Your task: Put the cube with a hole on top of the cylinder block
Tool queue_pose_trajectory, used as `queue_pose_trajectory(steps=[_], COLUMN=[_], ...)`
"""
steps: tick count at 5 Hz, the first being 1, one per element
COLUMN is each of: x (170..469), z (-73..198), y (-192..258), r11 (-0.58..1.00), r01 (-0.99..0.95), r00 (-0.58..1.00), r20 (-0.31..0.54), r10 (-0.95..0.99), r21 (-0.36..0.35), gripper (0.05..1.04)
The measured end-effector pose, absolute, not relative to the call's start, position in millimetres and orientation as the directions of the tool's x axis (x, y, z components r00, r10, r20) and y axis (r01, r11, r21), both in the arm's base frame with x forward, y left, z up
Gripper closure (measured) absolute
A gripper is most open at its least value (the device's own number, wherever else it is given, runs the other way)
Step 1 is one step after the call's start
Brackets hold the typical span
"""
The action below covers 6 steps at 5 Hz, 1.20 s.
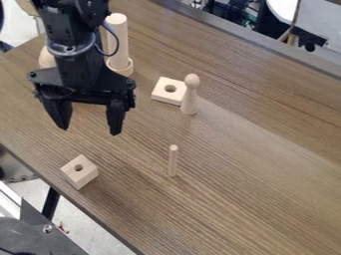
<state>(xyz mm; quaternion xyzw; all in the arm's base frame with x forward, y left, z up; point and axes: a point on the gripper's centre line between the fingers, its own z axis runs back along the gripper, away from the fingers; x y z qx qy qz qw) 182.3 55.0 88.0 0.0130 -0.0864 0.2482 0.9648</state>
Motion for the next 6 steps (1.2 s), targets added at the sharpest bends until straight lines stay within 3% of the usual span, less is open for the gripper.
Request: queue_pose_trajectory(steps=[4,6], x=[164.3,174.8], z=[62.3,47.4], y=[46.7,53.8], r11=[0.694,0.59], r01=[-0.72,-0.806], r00=[0.683,0.564], r20=[0.166,0.237], r10=[0.711,0.791], r21=[-0.012,-0.053], gripper=[0.083,0.083])
